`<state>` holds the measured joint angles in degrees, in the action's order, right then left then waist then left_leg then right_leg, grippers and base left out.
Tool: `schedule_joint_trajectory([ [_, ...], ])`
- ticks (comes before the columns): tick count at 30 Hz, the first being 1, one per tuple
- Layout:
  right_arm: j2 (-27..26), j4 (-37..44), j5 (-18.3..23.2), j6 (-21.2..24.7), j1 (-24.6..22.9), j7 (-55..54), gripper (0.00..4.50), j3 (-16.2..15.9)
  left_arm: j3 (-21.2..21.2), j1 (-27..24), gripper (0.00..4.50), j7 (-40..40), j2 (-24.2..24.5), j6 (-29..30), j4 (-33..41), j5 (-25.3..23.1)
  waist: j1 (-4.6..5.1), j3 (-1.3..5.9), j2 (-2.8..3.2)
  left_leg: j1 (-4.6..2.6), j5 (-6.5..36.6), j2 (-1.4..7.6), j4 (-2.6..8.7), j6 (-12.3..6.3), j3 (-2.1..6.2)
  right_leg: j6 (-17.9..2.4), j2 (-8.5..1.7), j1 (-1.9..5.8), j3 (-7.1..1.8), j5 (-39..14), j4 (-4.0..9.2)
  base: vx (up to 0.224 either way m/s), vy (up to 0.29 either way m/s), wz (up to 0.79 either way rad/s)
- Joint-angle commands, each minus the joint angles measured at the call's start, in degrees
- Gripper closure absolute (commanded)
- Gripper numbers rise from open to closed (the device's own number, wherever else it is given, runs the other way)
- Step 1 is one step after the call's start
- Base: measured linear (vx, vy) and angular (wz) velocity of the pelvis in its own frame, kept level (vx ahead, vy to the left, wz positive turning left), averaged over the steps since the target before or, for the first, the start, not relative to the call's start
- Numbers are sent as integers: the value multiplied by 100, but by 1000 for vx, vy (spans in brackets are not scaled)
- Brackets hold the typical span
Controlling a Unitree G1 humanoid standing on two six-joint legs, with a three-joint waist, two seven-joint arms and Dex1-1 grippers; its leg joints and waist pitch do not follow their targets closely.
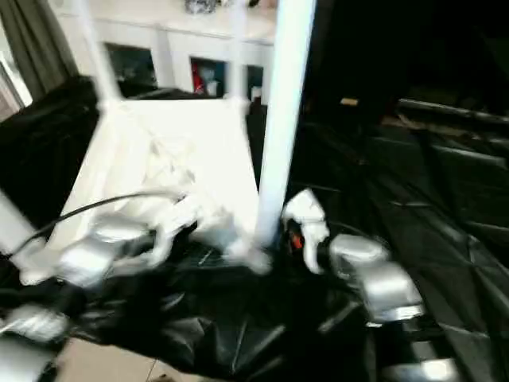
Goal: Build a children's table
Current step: Rotate leg to tighten
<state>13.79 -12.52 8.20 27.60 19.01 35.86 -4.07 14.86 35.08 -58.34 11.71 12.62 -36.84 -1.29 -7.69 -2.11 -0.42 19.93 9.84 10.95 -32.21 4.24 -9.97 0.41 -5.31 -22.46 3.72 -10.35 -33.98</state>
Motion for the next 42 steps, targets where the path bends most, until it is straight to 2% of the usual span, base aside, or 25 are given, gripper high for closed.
schedule_joint_trajectory([
  [1,-484,-250,-220,178,-26,-653,198,-337,-163,270,450,1212,-460,144,-361,-66,55,224,-6,-85,2213,157,422,234,85,-495,-325,99,-206,-3040,620,0,0,0],
  [3,-924,-618,-449,50,107,-1559,198,-257,-170,412,450,1801,-851,259,-513,-160,78,241,2,-68,2235,149,429,245,114,-464,-337,132,-188,-3084,612,0,0,0],
  [4,-1038,-739,-542,1,165,-1745,198,-299,-147,441,450,1906,-978,272,-542,-196,101,236,33,-80,2290,144,426,242,108,-437,-324,96,-191,-3080,631,0,0,0],
  [6,-1100,-835,-633,-59,228,-1750,198,-429,-93,462,450,1960,-1115,272,-555,-234,133,247,59,-47,2339,137,441,216,132,-413,-322,143,-173,-3033,633,0,0,0],
  [9,-1213,-890,-630,-119,273,-1815,198,-363,-33,495,450,1951,-1212,190,-631,-277,143,254,54,-33,2249,146,458,106,117,-481,-308,158,-185,-2638,629,0,0,0],
  [10,-1317,-948,-575,-185,315,-1912,198,-233,16,523,450,1911,-1250,97,-708,-307,140,228,-24,-12,2196,140,471,42,110,-483,-306,162,-185,-2629,621,0,0,0],
  [12,-1345,-1003,-539,-342,356,-1785,198,-229,33,496,450,1779,-1154,26,-682,-303,134,237,22,-37,2237,148,477,35,113,-453,-335,150,-190,-2811,645,0,0,0],
  [14,-1351,-1004,-545,-372,357,-1757,198,-238,34,489,450,1767,-1135,18,-676,-300,138,235,19,-20,2197,159,490,41,118,-456,-331,164,-193,-2724,642,0,0,0],
  [15,-1300,-901,-507,-439,334,-1543,168,-285,60,427,450,1595,-1008,42,-603,-292,133,238,53,-38,2234,158,488,47,115,-474,-327,151,-197,-2694,641,0,0,0],
  [19,-1085,-640,-353,-485,263,-959,155,-342,99,304,450,1178,-785,95,-477,-261,159,258,55,-2,2150,178,501,21,115,-562,-328,192,-203,-2388,609,0,0,0],
  [20,-999,-575,-329,-481,237,-805,140,-377,102,287,450,1096,-743,67,-469,-249,163,278,91,-8,2101,182,493,37,116,-613,-331,200,-208,-2269,587,0,0,0],
  [22,-732,-380,-294,-442,157,-399,114,-516,121,257,450,883,-619,6,-450,-230,165,288,71,7,1905,185,474,-11,92,-763,-300,239,-211,-1757,537,0,0,0],
  [24,-171,76,-135,-384,-16,442,114,-732,156,193,450,365,-345,-98,-361,-147,138,300,95,0,1717,195,456,-81,83,-863,-298,258,-216,-1360,509,0,0,0],
  [27,361,524,130,-330,-154,1229,114,-780,194,143,450,-165,-66,-136,-252,-49,141,319,83,16,1396,193,412,-219,49,-1123,-300,277,-222,-809,435,0,0,0],
  [28,605,694,242,-280,-197,1564,114,-776,225,98,450,-514,72,-204,-173,34,131,316,105,19,1371,194,415,-228,56,-1148,-303,293,-214,-801,432,0,0,0],
  [29,664,733,268,-267,-207,1645,114,-775,233,85,450,-605,105,-223,-152,56,97,322,85,2,1334,206,397,-292,47,-1186,-301,314,-214,-737,422,0,0,0],
  [30,928,906,334,-275,-275,2046,114,-790,304,-5,450,-1066,274,-296,-18,137,89,306,118,12,1313,218,407,-316,42,-1250,-299,294,-216,-722,412,0,0,0],
  [31,1033,965,358,-267,-299,2193,114,-796,336,-54,450,-1302,350,-337,46,190,77,308,98,9,1365,229,404,-301,34,-1264,-298,305,-206,-812,414,0,0,0],
  [33,1212,1078,440,-227,-322,2396,114,-795,401,-139,450,-1722,497,-264,191,301,79,288,119,15,1469,234,423,-268,35,-1275,-307,290,-206,-1025,423,0,0,0],
  [34,1273,1118,484,-211,-328,2468,114,-783,429,-161,450,-1851,549,-230,240,330,77,280,98,1,1564,238,433,-233,34,-1246,-316,281,-211,-1284,440,0,0,0],
  [35,1354,1174,551,-181,-335,2574,114,-764,470,-190,450,-2025,624,-173,307,365,80,273,17,-3,1590,235,435,-233,24,-1210,-314,273,-210,-1424,461,0,0,0],
  [36,1402,1204,609,-158,-336,2682,114,-750,497,-199,450,-2116,681,-145,340,367,56,276,74,-19,1628,255,444,-196,40,-1187,-335,262,-223,-1574,451,0,0,0],
  [37,1453,1220,658,-141,-331,2779,114,-767,509,-199,450,-2173,726,-156,356,367,60,269,43,-9,1625,256,449,-200,39,-1180,-332,256,-224,-1605,453,0,0,0],
  [39,1513,1180,653,-216,-305,2934,114,-840,490,-192,450,-2236,783,-158,388,397,30,275,46,-51,1630,265,432,-177,21,-1230,-326,212,-236,-1496,454,0,0,0],
  [42,1445,1092,606,-257,-237,2977,139,-883,454,-222,450,-2311,820,-157,453,423,-28,291,50,-28,1431,260,420,-181,18,-1281,-326,235,-236,-1180,402,0,0,0],
])
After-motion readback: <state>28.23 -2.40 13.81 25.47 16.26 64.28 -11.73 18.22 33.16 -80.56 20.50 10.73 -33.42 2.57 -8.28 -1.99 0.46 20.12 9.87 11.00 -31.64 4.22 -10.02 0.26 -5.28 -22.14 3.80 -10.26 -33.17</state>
